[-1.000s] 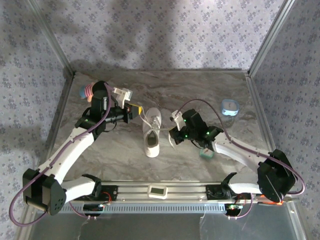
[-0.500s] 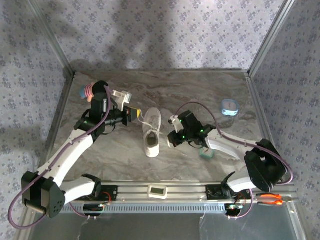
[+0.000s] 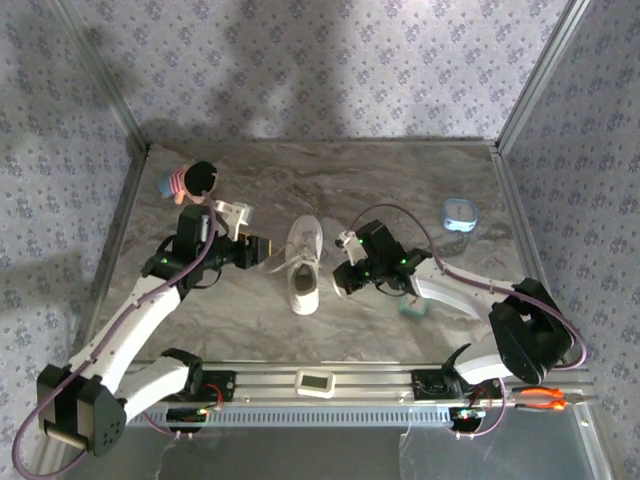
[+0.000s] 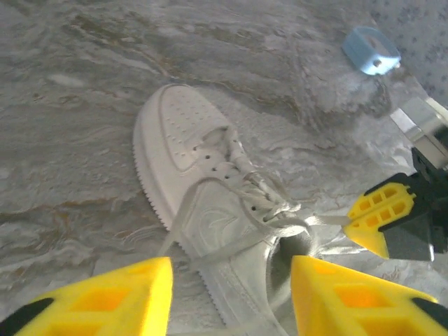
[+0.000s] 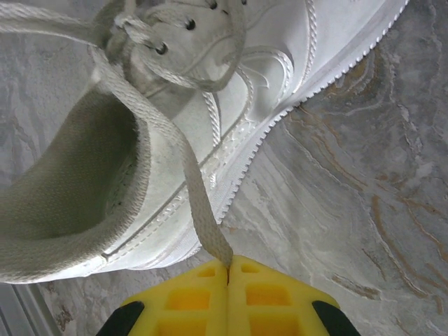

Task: Tie the shoes

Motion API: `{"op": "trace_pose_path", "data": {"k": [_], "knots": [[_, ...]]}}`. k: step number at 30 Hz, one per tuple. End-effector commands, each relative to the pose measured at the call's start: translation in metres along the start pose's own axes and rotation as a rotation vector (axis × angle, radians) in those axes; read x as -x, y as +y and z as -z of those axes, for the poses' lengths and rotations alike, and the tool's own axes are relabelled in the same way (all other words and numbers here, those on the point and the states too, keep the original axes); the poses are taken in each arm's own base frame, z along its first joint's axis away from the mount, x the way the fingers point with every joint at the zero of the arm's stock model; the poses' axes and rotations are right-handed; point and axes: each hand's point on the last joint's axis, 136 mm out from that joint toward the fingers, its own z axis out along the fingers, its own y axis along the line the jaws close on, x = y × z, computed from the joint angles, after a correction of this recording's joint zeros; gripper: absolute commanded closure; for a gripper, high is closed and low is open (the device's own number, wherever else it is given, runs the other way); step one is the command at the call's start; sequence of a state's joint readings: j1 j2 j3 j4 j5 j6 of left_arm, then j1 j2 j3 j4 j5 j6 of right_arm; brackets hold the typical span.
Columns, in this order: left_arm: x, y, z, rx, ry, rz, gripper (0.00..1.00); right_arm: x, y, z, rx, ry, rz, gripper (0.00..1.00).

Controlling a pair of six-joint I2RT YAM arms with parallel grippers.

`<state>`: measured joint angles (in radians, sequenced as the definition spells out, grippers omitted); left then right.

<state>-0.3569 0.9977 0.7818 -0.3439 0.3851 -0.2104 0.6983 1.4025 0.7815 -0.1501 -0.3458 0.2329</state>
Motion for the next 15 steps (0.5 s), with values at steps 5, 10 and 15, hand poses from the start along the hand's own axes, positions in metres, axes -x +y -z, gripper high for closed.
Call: {"op": "trace_pose_path", "data": {"k": [5, 10, 15], "knots": [[0.021, -0.005, 0.028, 0.01, -0.127, -0.117, 0.51, 0.02, 0.019, 0.011, 0.05, -0.028, 0.001, 1.0], [0.014, -0.061, 0.014, -0.27, -0.141, -0.424, 0.61, 0.028, 0.023, 0.013, 0.064, -0.048, -0.029, 1.0], [-0.01, -0.092, -0.018, -0.356, -0.063, -0.706, 0.59, 0.035, 0.032, 0.014, 0.092, -0.075, -0.04, 1.0]]}}
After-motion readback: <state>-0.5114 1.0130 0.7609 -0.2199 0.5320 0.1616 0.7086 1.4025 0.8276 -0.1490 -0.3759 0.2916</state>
